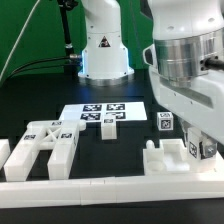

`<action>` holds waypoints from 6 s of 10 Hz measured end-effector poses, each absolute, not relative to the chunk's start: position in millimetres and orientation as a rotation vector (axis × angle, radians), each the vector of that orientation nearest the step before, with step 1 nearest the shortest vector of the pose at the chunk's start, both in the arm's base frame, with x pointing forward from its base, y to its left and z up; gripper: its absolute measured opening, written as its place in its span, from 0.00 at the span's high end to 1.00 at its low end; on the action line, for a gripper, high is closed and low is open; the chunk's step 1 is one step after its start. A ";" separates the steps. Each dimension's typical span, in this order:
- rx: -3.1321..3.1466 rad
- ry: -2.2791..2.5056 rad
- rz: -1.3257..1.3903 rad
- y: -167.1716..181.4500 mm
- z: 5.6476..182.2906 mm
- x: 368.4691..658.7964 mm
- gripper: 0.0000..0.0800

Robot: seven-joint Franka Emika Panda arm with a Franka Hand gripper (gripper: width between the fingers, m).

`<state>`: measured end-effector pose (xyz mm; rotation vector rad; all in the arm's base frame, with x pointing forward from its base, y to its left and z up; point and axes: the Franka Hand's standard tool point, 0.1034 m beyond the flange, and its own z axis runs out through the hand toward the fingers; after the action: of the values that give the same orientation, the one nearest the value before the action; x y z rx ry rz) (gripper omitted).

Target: Assemble chair

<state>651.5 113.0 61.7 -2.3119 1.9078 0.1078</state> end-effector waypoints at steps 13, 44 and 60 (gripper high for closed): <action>-2.645 1.325 0.045 121.8 69.7 652.9 0.19; -3.062 0.216 -0.066 17.3 82.3 625.7 0.19; -2.776 0.087 1.389 -9.5 35.8 490.6 0.19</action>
Offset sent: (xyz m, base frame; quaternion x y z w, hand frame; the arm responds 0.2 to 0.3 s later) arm 0.0000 0.0000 0.0000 0.0000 0.0000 0.1938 0.9810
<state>490.6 -9.5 35.8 -2.7759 0.0865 1.3888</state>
